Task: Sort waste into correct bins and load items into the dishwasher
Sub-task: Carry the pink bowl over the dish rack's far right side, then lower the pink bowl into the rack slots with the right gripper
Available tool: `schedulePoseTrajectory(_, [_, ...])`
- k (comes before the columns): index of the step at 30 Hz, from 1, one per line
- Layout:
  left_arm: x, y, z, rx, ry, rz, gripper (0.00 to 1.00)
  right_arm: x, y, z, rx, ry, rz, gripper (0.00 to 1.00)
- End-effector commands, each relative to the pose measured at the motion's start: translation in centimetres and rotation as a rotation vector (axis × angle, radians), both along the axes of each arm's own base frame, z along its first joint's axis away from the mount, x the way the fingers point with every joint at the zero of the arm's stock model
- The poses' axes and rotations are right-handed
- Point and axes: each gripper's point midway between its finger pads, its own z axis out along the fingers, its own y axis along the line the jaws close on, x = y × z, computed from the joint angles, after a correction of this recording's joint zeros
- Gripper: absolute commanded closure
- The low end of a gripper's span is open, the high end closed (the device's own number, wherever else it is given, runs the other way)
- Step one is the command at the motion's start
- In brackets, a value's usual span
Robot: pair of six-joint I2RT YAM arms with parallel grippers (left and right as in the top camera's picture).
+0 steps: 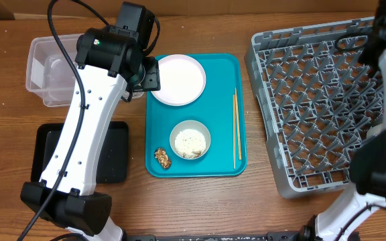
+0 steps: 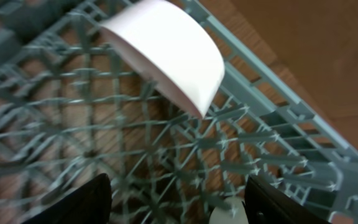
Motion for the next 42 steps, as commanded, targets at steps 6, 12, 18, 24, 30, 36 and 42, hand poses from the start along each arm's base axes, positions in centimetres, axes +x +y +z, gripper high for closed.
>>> schedulePoseTrajectory(6, [-0.2,-0.1,0.9,-0.015,-0.025,0.006,0.32,-2.0,6.0,-0.5,0.311,0.032,0.129,0.33])
schedulePoseTrajectory(12, [-0.2,-0.1,0.9,-0.015,-0.025,0.006,0.32,-5.4,11.9,-2.5,0.606,0.189,0.309,0.56])
schedulePoseTrajectory(18, [-0.2,-0.1,0.9,-0.015,-0.025,0.006,0.31,-8.7,14.6,-5.6,0.722,0.34,0.295,0.76])
schedulePoseTrajectory(24, [-0.2,-0.1,0.9,-0.015,-0.024,0.006,0.32,-10.9,17.0,-9.9,0.745,0.461,0.31,0.77])
schedulePoseTrajectory(30, [-0.2,-0.1,0.9,-0.015,-0.025,0.005,0.32,-12.3,18.6,-11.7,0.794,0.513,0.324,0.76])
schedulePoseTrajectory(36, [-0.2,-0.1,0.9,-0.014,-0.025,0.005,0.32,-12.6,19.8,-11.5,0.813,0.534,0.351,0.76])
schedulePoseTrajectory(42, [-0.2,-0.1,0.9,-0.014,-0.025,0.005,0.32,-12.6,20.5,-11.5,0.809,0.543,0.37,0.76])
